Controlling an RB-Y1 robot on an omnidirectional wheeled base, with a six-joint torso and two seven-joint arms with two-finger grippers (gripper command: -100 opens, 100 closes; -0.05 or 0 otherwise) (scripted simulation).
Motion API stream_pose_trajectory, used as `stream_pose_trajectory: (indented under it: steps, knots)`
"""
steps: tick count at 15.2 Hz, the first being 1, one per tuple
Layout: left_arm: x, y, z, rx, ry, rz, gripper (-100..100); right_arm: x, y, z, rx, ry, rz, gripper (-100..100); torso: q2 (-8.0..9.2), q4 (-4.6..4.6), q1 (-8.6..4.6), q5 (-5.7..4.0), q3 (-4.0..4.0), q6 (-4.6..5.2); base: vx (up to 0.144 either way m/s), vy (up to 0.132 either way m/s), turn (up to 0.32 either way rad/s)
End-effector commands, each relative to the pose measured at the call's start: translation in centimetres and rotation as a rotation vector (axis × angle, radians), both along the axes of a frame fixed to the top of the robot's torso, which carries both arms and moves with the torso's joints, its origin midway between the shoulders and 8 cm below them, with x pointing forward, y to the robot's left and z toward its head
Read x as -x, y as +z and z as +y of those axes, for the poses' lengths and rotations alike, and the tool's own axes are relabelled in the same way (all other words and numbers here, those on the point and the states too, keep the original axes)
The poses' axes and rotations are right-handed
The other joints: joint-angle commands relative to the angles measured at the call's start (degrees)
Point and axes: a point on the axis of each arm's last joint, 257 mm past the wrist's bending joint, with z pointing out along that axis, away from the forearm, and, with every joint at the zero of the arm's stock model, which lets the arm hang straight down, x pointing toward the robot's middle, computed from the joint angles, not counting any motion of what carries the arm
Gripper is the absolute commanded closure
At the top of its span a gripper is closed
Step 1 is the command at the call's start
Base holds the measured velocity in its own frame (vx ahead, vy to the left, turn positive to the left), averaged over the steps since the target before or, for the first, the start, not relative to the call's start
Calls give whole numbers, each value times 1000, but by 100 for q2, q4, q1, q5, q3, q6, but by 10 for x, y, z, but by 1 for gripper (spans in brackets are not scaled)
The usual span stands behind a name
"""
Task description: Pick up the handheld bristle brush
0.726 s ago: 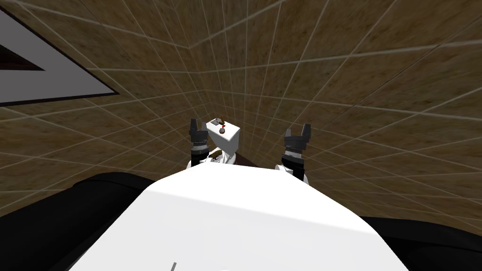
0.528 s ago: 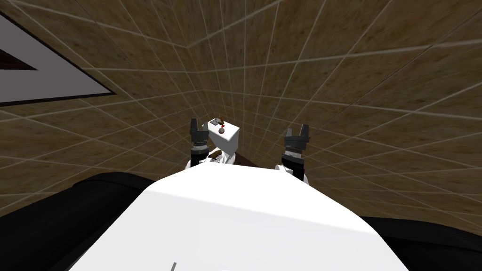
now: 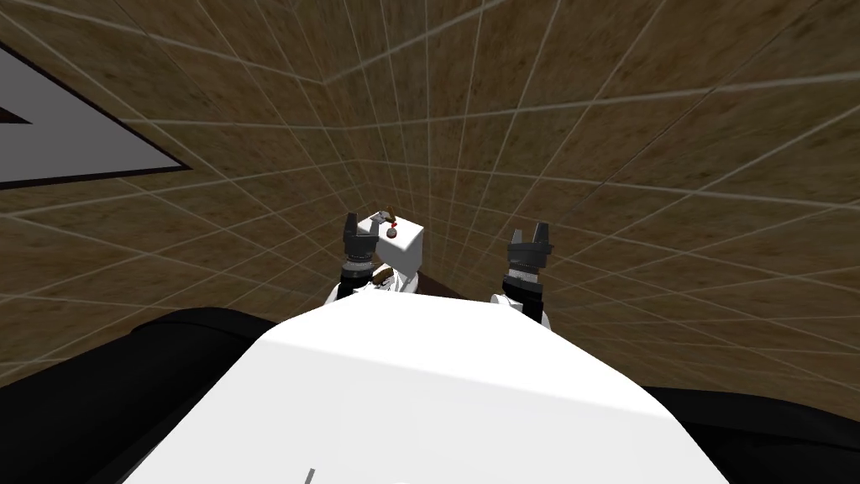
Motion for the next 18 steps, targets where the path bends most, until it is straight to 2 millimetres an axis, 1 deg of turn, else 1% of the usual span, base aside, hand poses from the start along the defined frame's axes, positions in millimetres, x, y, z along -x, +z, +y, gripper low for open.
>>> stream_pose_trajectory:
  steps: [1, 2, 3, 5, 6, 8, 9, 11, 12, 14, 15, 17, 18]
  knots:
    - [3, -3, -11, 18, -79, 11, -100, 0, 0, 0, 0, 0, 0, 0, 0, 0, 0, 0, 0, 0, -44, -14, -116]
    - [3, -4, -13, 0, -90, 15, -100, 0, 0, 0, 0, 0, 0, 0, 2, 0, -1, 0, 1, 1, -41, -13, -111]
    - [5, -6, -20, 29, -143, 25, -100, 0, 0, 0, 0, 0, 0, 0, 2, 0, 0, 0, 1, 0, -50, -21, -152]
    - [5, -7, -23, 4, -157, 32, -100, 0, 0, 0, 0, 0, 0, 0, 5, 1, -4, -1, 3, 0, -40, -19, -70]
    - [8, -11, -30, 29, -216, 48, -100, 0, 0, 0, 0, 0, 0, 0, 2, 1, -2, -1, 1, -1, -32, -19, -89]
    - [8, -12, -32, 10, -227, 55, -100, 0, 0, 0, 0, 0, 0, 0, 1, 0, -3, -1, 0, 0, -32, -18, -85]
    - [11, -17, -40, 36, -288, 77, -100, 0, 0, 0, 0, 0, 0, 0, -2, 0, -2, 0, -1, -1, -32, -27, -122]
    - [12, -19, -42, 17, -299, 84, -100, 0, 0, 0, 0, 0, 0, 0, -1, 0, -6, -1, 0, 0, -33, -25, -78]
    - [15, -25, -49, 46, -360, 112, -100, 0, 0, 0, 0, 0, 0, 0, -2, 0, -4, -1, -1, -1, -32, -30, -113]
    - [16, -27, -51, 26, -371, 121, -100, 0, 0, 0, 0, 0, 0, 0, 0, 0, -8, -2, 0, 1, -37, -30, -86]
    - [19, -34, -58, 60, -430, 155, -100, 0, 0, 0, 0, 0, 0, 0, -1, 0, -6, -1, 0, -1, -37, -30, -132]
    - [20, -37, -60, 36, -442, 166, -100, 0, 0, 0, 0, 0, 0, 0, 2, 0, -7, -2, 1, 0, -39, -27, -90]
    - [23, -46, -65, 74, -498, 205, -100, 0, 0, 0, 0, 0, 0, 0, 1, 0, -4, -1, 1, -1, -39, -34, -151]
